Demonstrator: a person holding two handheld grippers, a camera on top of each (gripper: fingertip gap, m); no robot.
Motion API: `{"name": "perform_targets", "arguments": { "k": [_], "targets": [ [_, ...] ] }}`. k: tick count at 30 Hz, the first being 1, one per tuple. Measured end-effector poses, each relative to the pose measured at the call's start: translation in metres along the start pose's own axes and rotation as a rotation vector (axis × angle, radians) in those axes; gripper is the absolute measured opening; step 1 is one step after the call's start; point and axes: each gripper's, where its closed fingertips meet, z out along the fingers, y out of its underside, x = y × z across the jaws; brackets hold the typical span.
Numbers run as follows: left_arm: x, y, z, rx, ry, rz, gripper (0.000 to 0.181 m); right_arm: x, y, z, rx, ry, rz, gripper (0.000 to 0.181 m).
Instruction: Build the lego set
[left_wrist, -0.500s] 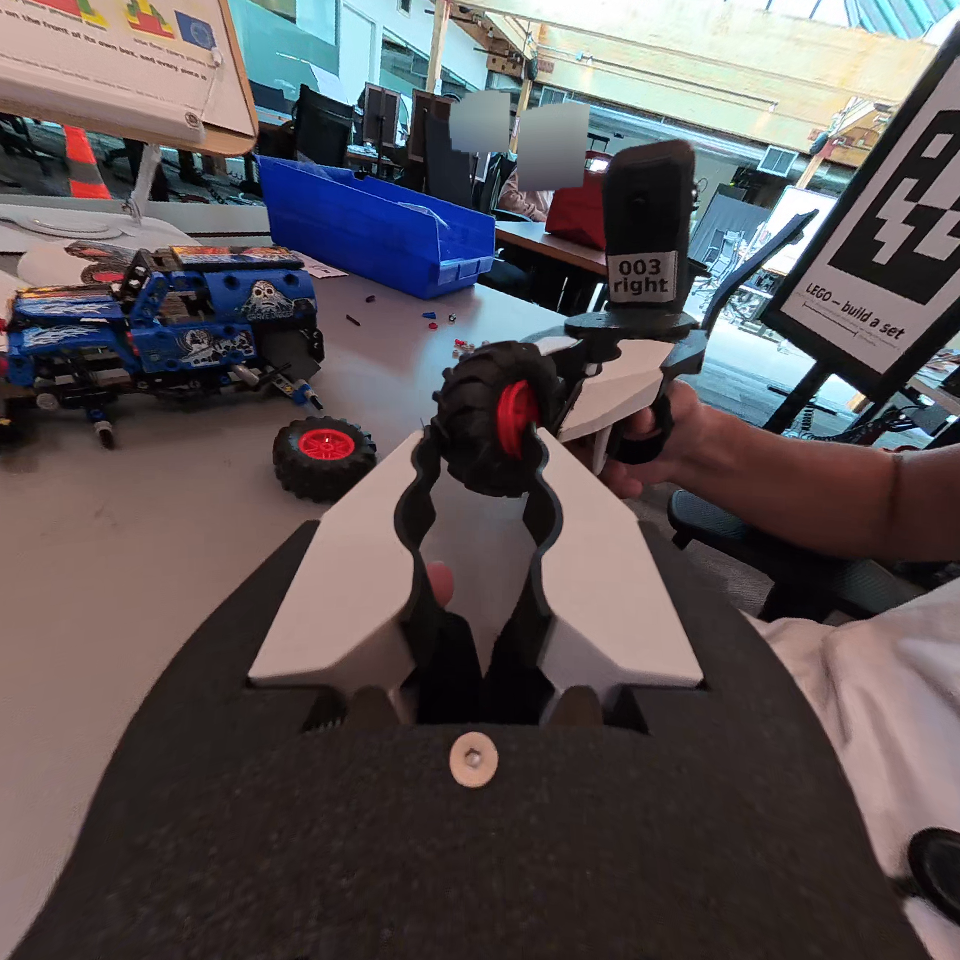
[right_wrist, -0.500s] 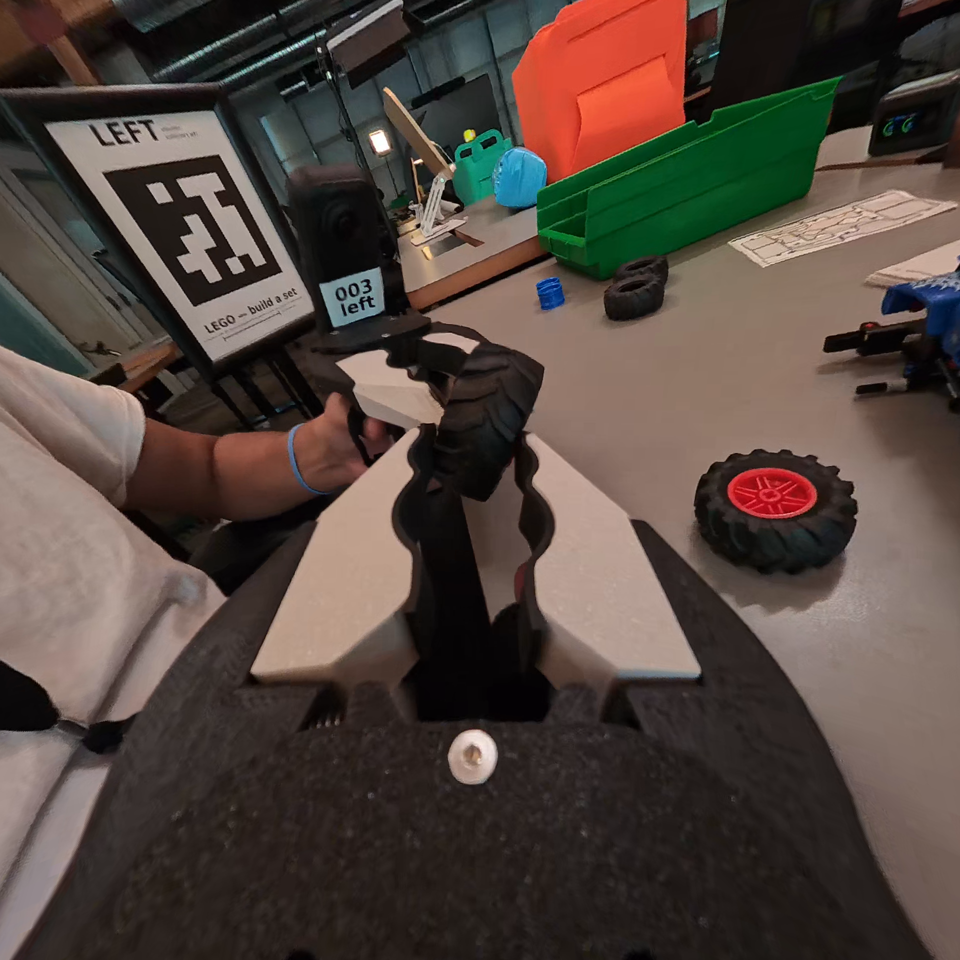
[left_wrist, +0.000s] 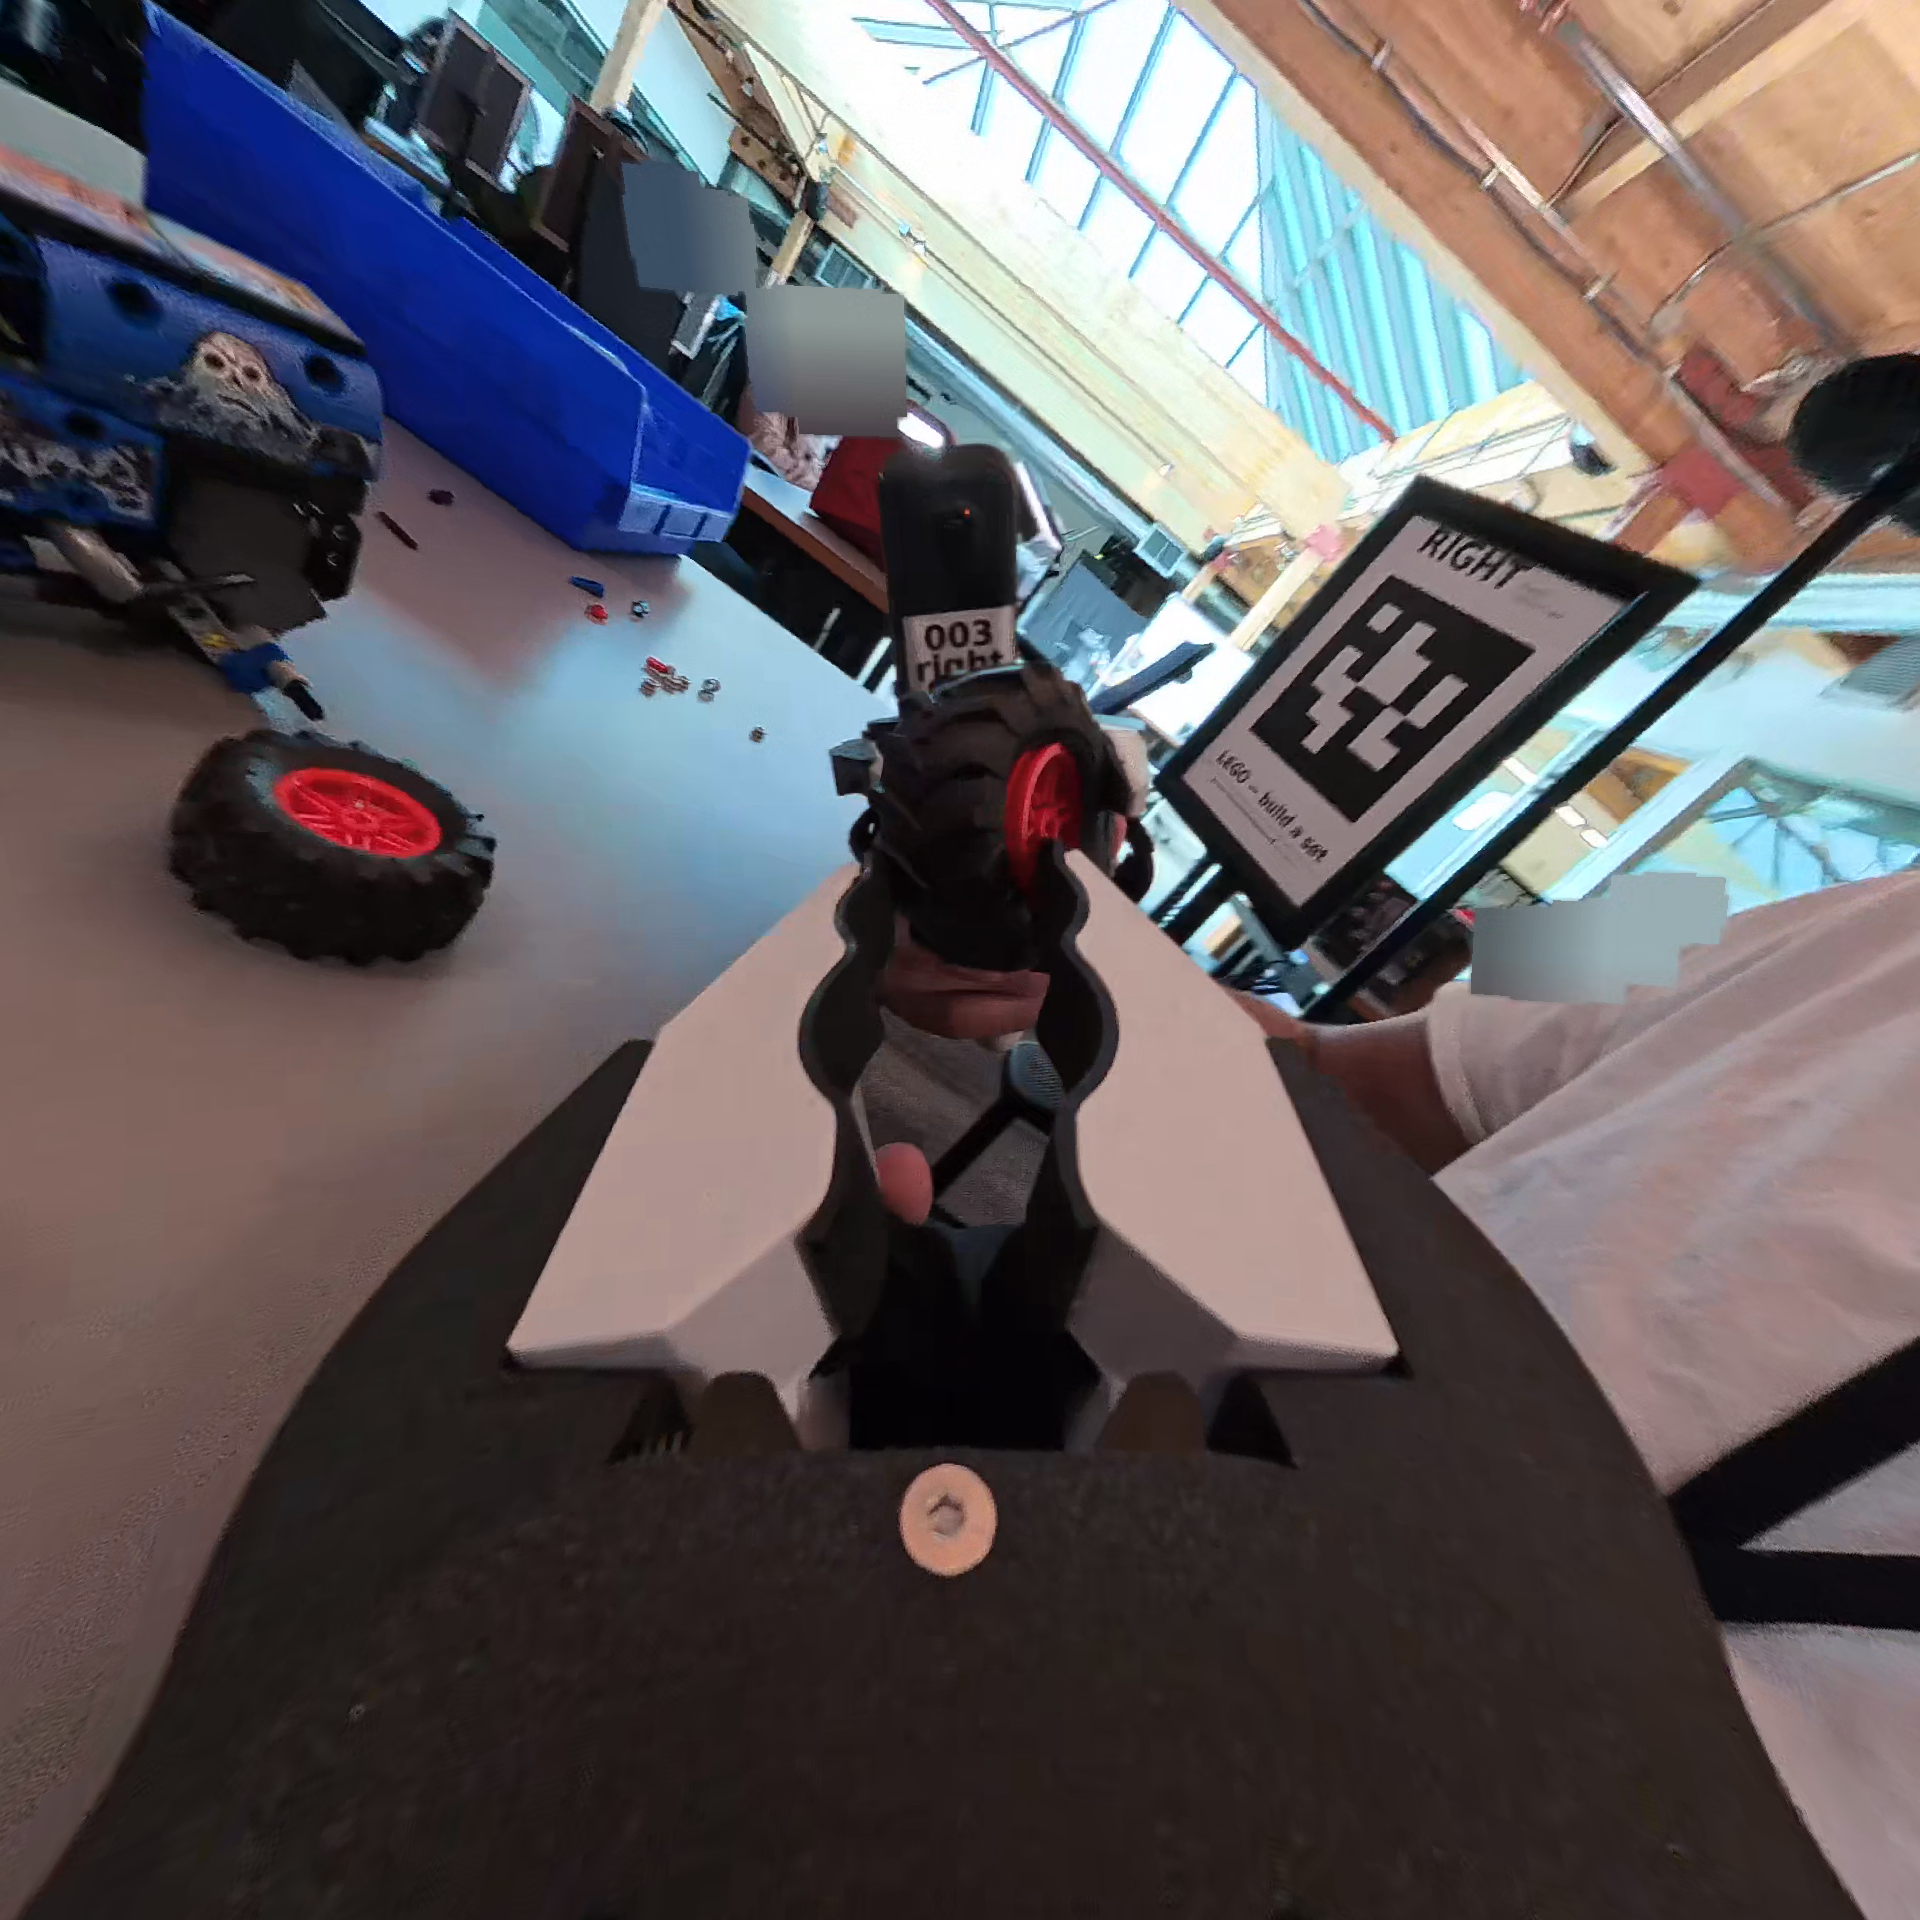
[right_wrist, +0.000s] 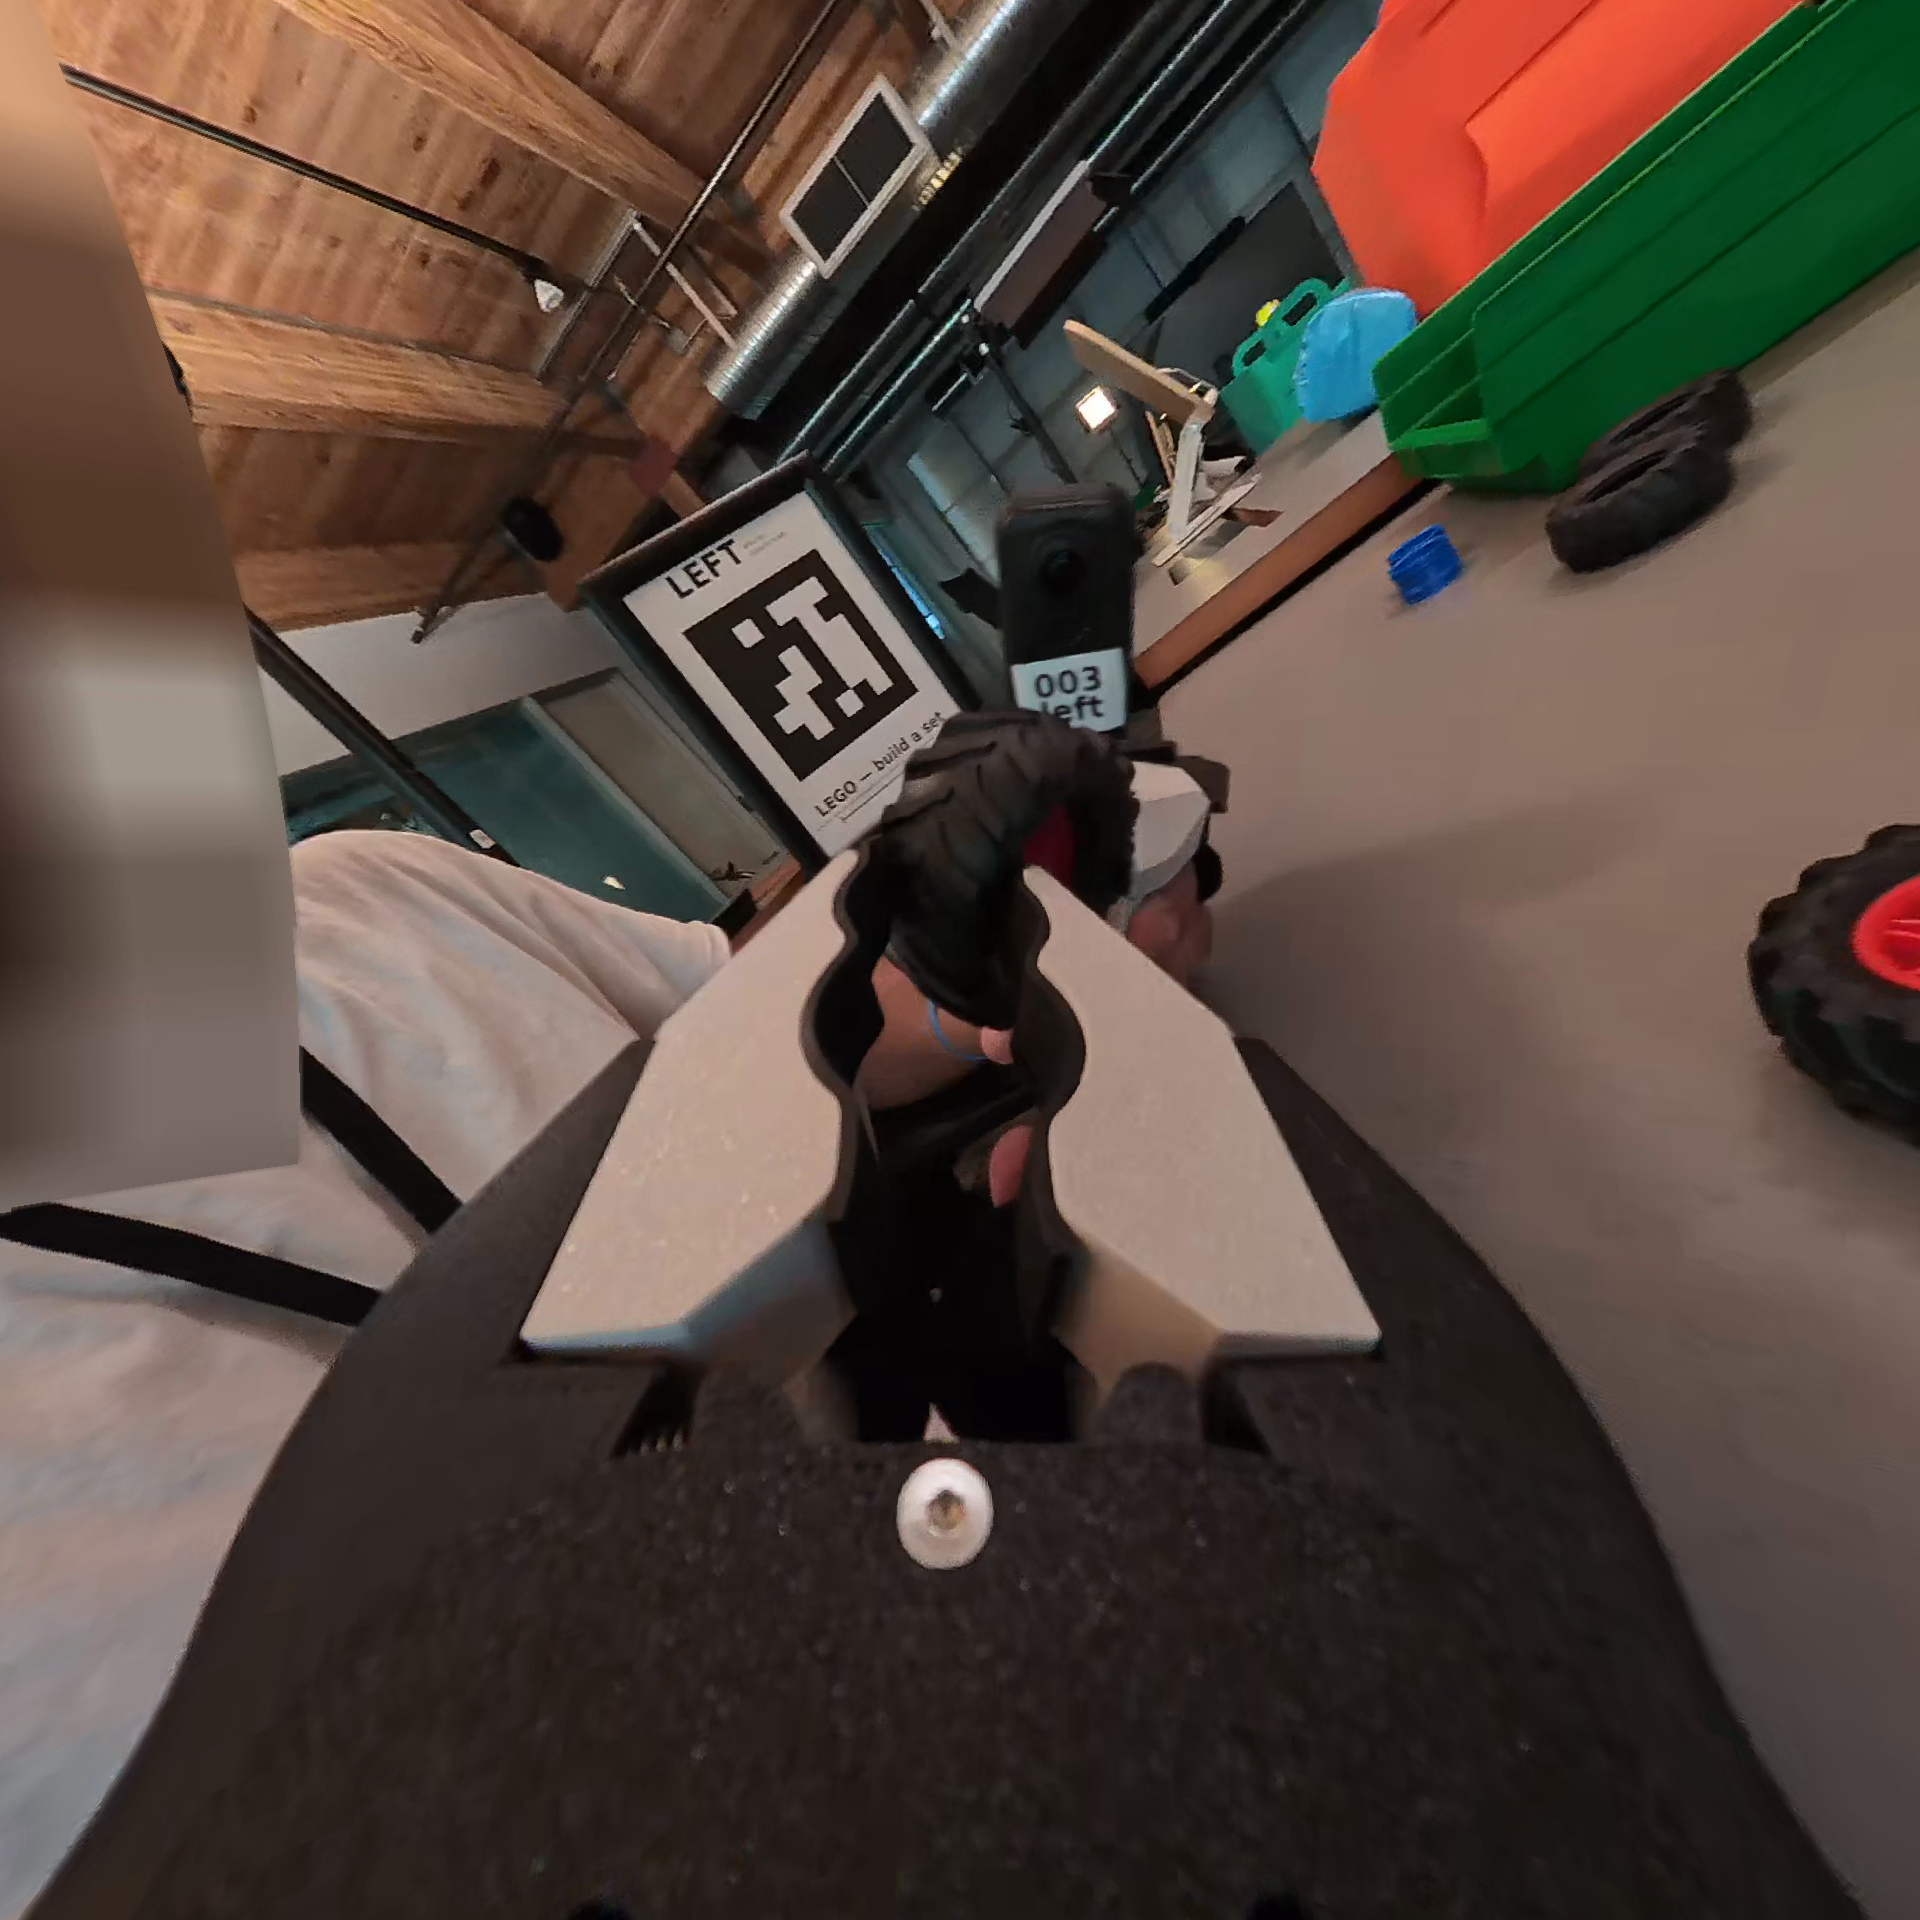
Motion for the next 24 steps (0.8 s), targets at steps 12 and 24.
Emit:
{"name": "perform_targets", "arguments": {
  "k": [12,24],
  "targets": [
    [0.022,-0.005,0.002,0.027,0.152,-0.112,0.023,-0.023,-0.006,0.0,0.061,-0.2,0.094,0.02],
    [-0.022,-0.009,-0.012,-0.116,-0.402,0.442,0.024,0.03,-0.009,-0.001,-0.038,0.391,-0.375,0.029]
  ]
}}
